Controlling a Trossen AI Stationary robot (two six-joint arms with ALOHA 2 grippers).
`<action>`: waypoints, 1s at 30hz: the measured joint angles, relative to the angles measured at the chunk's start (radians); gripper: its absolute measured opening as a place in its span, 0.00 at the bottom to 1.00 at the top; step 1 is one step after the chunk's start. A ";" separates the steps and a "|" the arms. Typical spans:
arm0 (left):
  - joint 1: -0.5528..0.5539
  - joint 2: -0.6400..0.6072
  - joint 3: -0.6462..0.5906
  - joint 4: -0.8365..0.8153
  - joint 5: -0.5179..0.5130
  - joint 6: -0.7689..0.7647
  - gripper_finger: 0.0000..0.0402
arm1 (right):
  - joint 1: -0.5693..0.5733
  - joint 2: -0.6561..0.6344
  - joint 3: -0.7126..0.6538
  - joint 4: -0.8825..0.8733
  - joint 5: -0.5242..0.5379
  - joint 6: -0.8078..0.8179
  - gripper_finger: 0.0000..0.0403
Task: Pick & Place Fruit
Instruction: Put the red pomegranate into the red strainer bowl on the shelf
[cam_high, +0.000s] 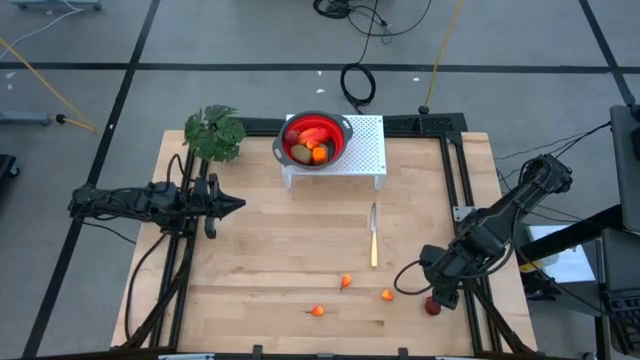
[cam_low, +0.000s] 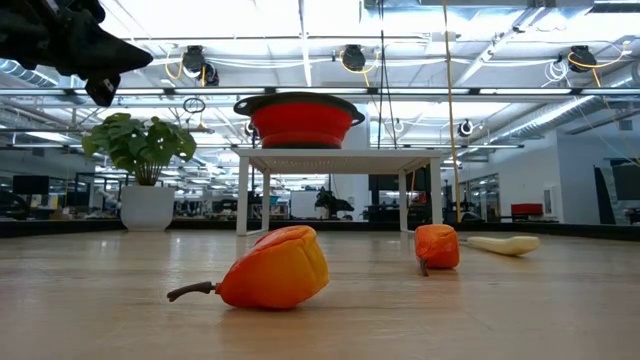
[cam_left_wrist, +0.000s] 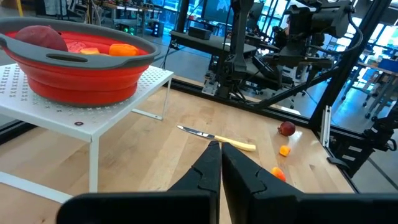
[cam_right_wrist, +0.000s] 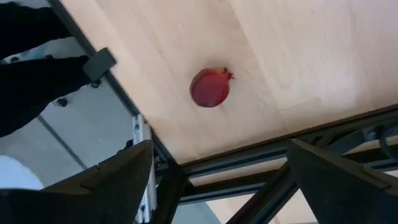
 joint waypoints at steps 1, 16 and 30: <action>0.000 0.000 0.000 0.000 0.000 0.000 0.04 | 0.000 0.000 0.000 0.006 -0.002 -0.002 0.90; 0.000 0.000 0.000 0.000 0.000 -0.005 0.04 | 0.000 0.000 0.000 0.053 -0.023 -0.034 0.91; 0.000 0.000 0.000 0.009 0.000 -0.004 0.03 | 0.041 0.005 0.000 0.112 0.033 0.055 0.91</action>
